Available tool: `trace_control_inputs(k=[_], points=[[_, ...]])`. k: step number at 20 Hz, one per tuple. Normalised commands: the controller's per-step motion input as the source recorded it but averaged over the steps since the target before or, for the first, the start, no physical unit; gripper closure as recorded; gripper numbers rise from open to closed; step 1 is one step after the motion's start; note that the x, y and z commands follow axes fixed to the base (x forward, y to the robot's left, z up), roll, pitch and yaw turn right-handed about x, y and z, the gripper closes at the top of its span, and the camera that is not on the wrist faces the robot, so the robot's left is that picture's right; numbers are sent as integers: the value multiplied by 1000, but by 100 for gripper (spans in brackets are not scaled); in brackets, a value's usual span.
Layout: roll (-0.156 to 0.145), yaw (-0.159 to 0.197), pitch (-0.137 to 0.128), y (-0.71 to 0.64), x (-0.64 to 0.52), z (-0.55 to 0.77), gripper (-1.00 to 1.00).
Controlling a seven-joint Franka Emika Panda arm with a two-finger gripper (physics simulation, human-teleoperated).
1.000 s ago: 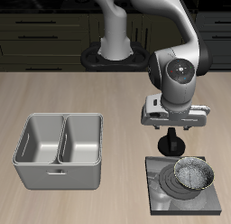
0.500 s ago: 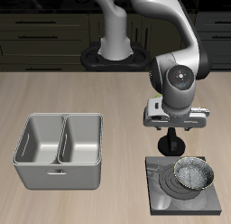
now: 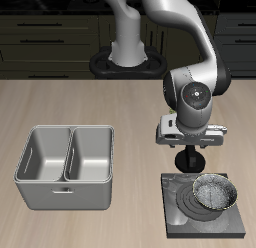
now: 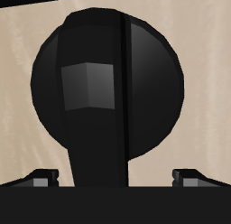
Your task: Place the black bowl on the flat stove and turn on the flat stove
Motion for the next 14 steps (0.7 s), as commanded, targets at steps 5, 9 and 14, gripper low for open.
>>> trace_control_inputs(k=[5,9,14], points=[[-27,27,44,-41,-41,-293,-100],[27,-18,9,4,-79,-138,100],[15,-11,-1,-23,-80,-2,100]])
